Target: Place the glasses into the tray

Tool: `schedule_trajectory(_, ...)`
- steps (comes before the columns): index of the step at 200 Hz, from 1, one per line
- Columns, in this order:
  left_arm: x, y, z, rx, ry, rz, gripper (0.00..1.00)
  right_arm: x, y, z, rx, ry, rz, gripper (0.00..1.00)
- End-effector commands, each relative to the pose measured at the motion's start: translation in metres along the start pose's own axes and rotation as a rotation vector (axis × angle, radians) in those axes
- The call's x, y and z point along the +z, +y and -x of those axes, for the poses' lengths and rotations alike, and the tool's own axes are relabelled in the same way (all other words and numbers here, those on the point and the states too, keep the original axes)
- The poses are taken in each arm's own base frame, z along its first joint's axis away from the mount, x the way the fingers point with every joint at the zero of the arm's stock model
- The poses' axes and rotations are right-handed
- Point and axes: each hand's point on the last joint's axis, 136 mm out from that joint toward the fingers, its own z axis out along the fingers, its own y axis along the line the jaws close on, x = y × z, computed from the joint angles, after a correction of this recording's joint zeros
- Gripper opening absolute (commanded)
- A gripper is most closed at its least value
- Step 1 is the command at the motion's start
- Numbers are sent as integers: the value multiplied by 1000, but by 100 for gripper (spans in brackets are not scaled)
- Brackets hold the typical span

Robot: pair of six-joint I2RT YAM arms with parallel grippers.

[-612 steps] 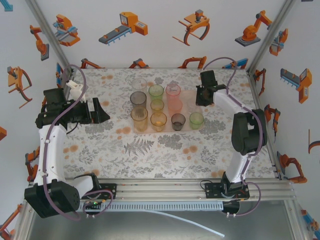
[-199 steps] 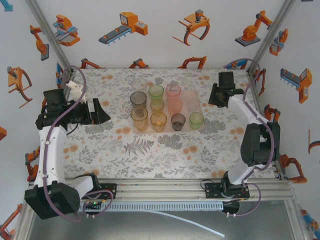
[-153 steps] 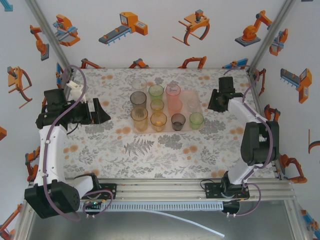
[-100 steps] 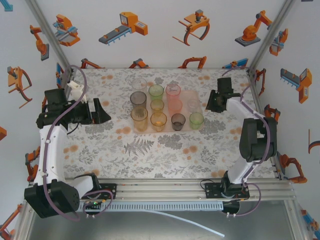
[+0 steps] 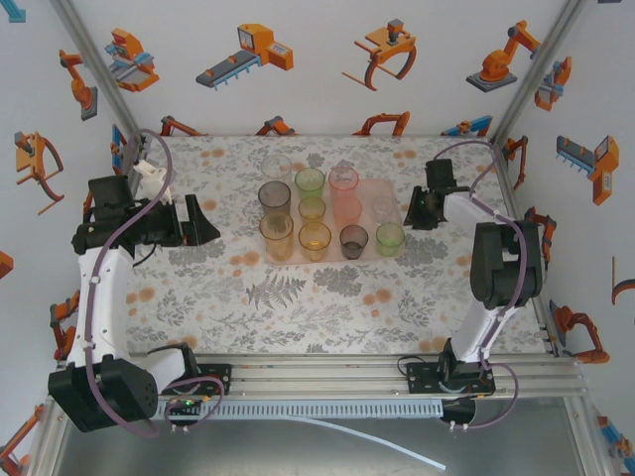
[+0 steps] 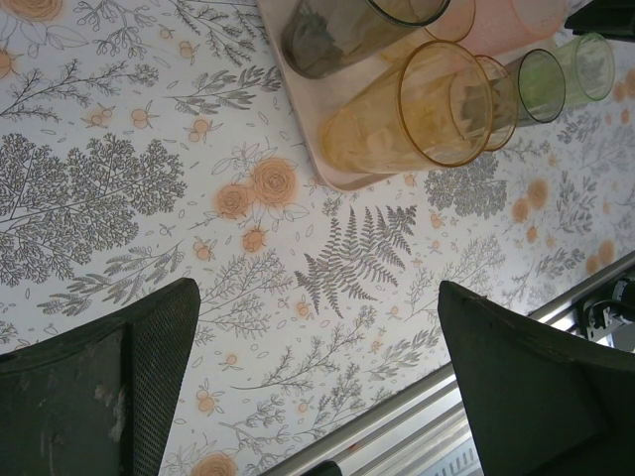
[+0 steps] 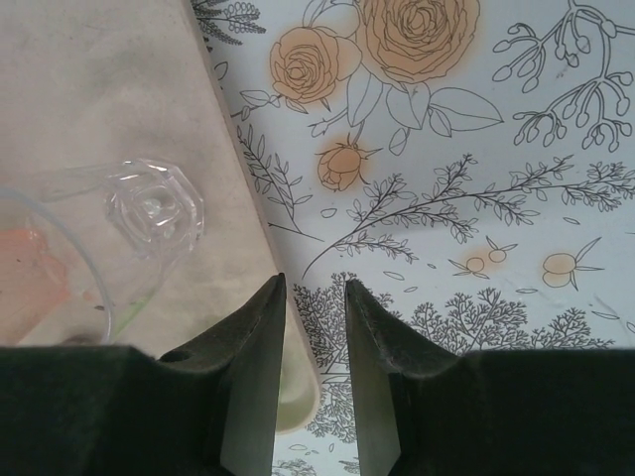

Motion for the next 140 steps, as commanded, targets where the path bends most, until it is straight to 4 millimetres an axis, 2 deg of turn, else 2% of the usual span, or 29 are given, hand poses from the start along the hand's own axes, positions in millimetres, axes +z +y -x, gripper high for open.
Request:
schedule_trajectory(1,-3,-4,6,4,-11,-11,97,3,6,3,8,-9,37,32)
schedule_trajectory(140,-3,-4,6,6,-12,-10,97,20,11,-3,-11,63,63,28)
